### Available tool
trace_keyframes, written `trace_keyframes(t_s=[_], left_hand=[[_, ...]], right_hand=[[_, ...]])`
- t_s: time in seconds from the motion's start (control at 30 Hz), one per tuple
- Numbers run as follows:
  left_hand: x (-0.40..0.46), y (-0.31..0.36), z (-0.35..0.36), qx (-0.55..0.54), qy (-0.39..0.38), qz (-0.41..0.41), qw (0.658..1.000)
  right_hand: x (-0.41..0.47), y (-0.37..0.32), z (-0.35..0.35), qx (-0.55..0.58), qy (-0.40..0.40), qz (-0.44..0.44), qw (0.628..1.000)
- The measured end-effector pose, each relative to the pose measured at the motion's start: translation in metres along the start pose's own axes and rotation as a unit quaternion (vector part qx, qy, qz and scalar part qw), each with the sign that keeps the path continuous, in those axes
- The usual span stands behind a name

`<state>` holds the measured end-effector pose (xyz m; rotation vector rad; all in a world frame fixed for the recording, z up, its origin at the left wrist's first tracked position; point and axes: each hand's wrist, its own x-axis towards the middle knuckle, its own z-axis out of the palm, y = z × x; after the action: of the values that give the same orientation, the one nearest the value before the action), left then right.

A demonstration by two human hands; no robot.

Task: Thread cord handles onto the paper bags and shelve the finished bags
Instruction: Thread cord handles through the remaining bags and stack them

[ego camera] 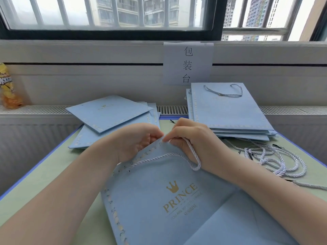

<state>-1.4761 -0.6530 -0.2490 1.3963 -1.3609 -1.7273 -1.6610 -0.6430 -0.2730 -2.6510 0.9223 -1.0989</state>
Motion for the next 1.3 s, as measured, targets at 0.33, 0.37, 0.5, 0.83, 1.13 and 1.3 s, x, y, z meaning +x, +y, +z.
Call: trace_keyframes(t_s=[0.33, 0.37, 0.5, 0.83, 1.13, 1.3], left_hand=[[-0.001, -0.002, -0.01, -0.052, -0.091, -0.017, 0.994], [-0.001, -0.003, -0.009, -0.051, -0.099, -0.018, 0.994], [0.003, -0.005, -0.01, -0.06, -0.112, -0.007, 0.992], [0.008, -0.004, -0.01, -0.03, -0.156, -0.01, 0.987], [0.021, -0.017, -0.019, 0.074, -0.121, 0.017, 0.99], [0.017, -0.014, -0.014, 0.062, -0.076, 0.008, 0.995]], right_hand=[[-0.002, -0.002, 0.005, -0.002, 0.023, 0.014, 1.0], [-0.002, -0.003, 0.005, -0.008, 0.029, 0.01, 1.0], [-0.004, -0.006, 0.002, -0.033, 0.067, 0.028, 0.997], [-0.003, -0.009, -0.002, 0.129, 0.101, 0.099, 0.982], [-0.005, -0.01, 0.0, 0.135, 0.075, 0.1, 0.983], [-0.006, -0.009, -0.002, 0.14, 0.086, 0.104, 0.981]])
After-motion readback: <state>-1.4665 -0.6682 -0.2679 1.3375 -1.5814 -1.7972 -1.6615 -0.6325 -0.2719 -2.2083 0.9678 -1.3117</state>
